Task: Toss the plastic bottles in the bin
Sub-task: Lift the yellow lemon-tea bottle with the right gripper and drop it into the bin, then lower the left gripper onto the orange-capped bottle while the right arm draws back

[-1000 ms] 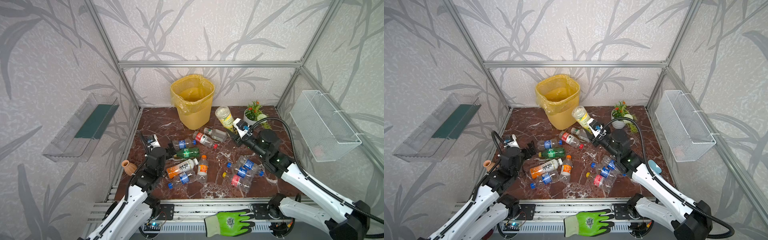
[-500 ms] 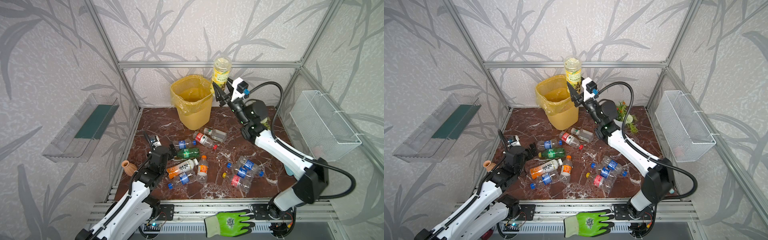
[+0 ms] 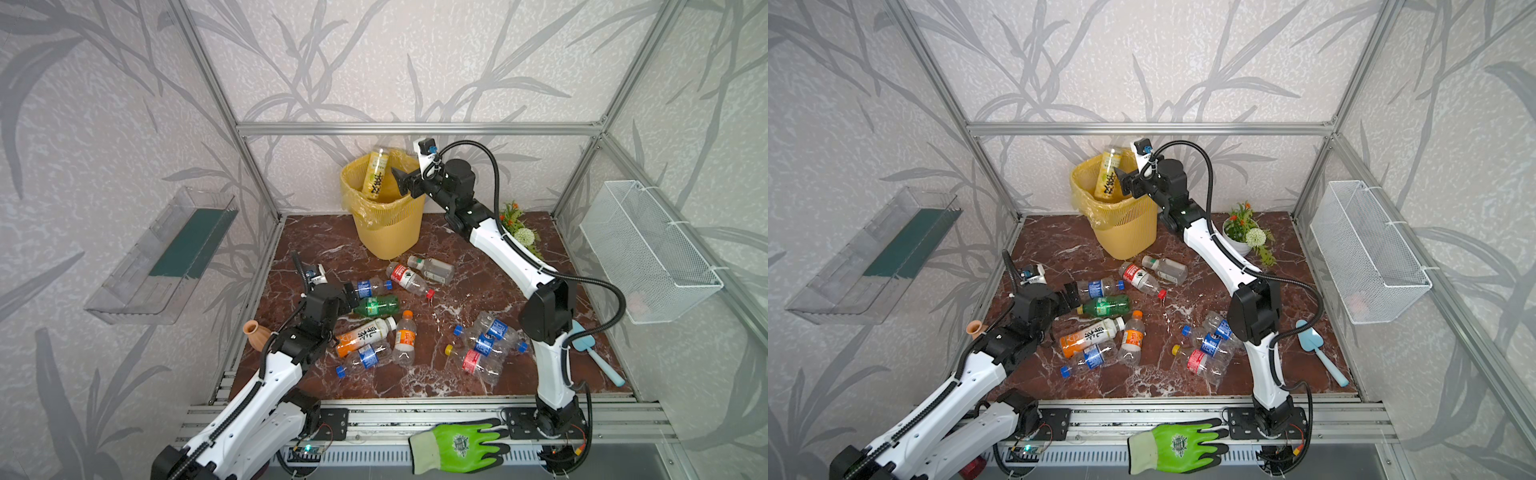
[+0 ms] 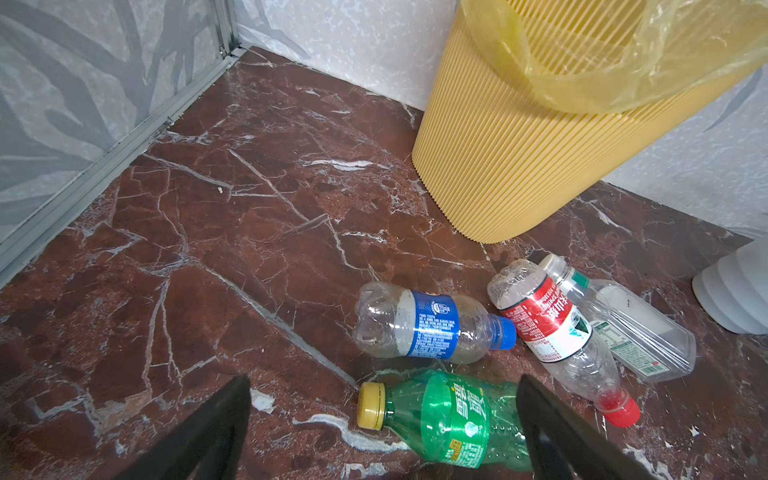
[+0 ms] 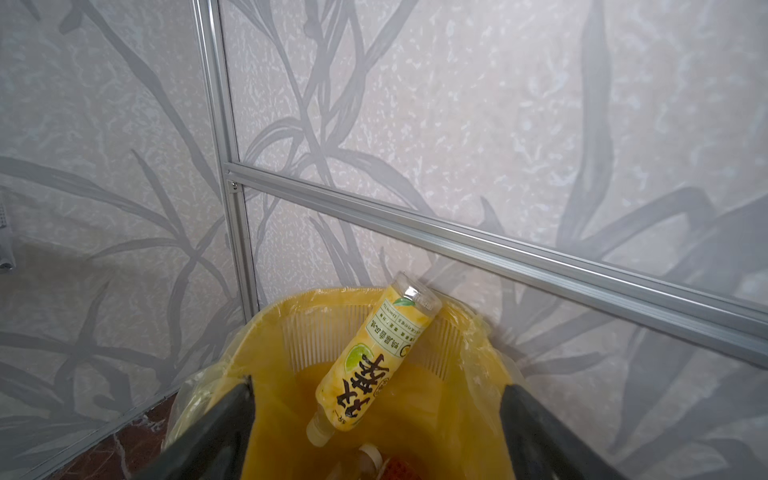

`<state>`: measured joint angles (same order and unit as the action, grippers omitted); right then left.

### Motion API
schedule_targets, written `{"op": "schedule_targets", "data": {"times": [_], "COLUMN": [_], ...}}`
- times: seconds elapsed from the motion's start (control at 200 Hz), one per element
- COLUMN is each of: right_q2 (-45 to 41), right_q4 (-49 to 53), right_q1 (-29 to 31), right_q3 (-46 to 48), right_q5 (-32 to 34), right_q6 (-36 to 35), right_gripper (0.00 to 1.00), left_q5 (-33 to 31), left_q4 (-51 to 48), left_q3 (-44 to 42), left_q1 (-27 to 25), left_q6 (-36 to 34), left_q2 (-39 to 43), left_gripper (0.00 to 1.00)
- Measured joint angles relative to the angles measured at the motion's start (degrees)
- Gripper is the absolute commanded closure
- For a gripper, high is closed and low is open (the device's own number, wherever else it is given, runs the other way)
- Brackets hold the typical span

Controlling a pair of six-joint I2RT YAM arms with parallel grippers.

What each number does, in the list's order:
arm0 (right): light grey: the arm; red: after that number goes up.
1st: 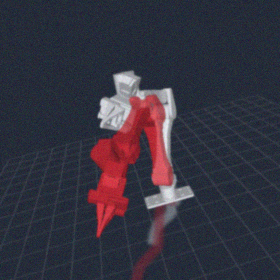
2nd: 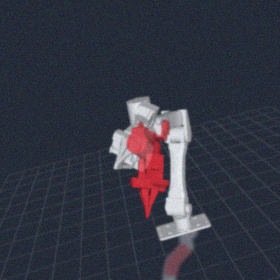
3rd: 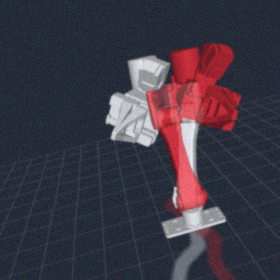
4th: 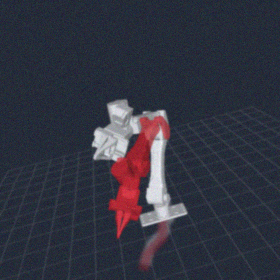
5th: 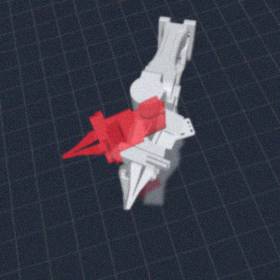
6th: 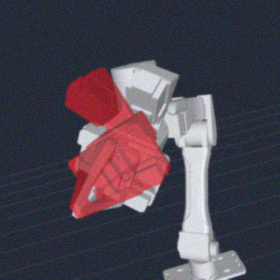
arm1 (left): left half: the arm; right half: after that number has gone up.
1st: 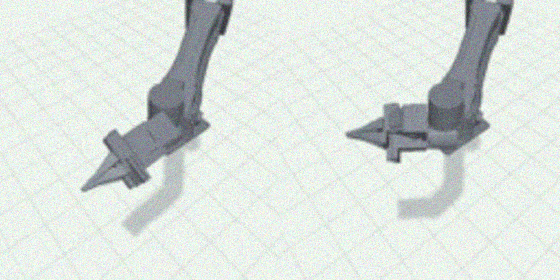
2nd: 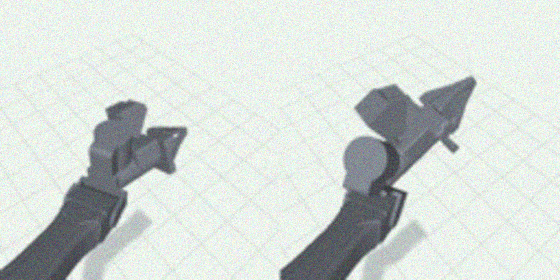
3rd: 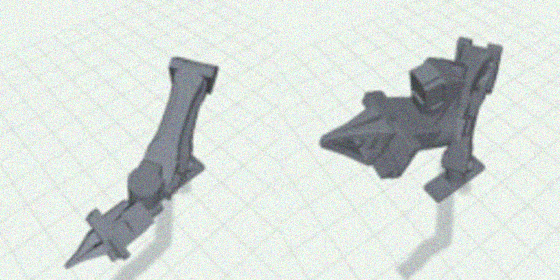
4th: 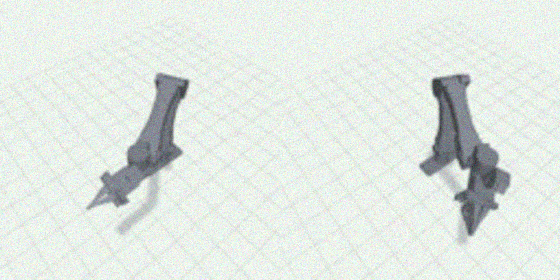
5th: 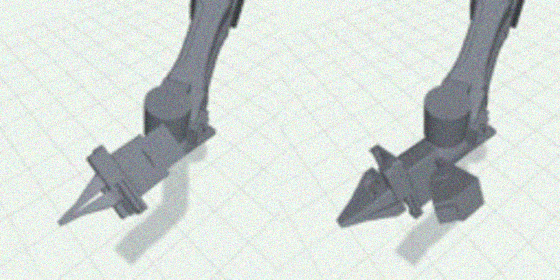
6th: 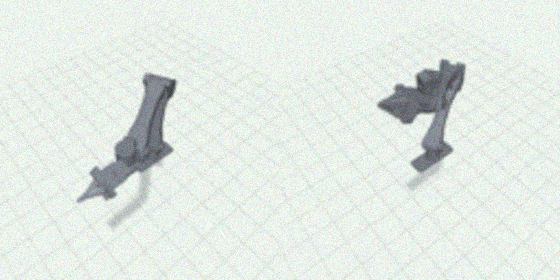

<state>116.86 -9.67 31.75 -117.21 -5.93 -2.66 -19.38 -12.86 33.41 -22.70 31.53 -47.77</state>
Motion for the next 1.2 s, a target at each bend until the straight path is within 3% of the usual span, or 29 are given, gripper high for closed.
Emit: {"op": "schedule_targets", "data": {"times": [0.335, 0.645, 0.89, 1.199], "right_q2": [-32.15, -47.54, -59.58, -62.9], "right_q4": [-13.4, -9.75, -3.87, -1.81], "right_q1": [-1.09, -8.41, -14.53, -17.59], "right_q3": [44.54, 80.24, 90.05, 93.02], "right_q5": [4.7, 10.64, 12.09, 12.15], "right_q6": [0.68, 8.33, 13.09, 15.78], "right_gripper": [0.07, 0.07, 0.07, 0.07], "left_q5": [3.54, 5.86, 3.93, 3.78], "left_q4": [0.72, 1.33, 1.09, -4.96], "left_q3": [0.0, 0.11, 4.72, 12.17], "left_q1": [-0.13, -3.28, -12.24, -23.15], "left_q6": [-1.62, -1.99, -3.98, -3.39], "left_q2": [-0.72, -2.23, -9.9, -19.39], "left_gripper": [0.01, 0.01, 0.03, 0.17]}}
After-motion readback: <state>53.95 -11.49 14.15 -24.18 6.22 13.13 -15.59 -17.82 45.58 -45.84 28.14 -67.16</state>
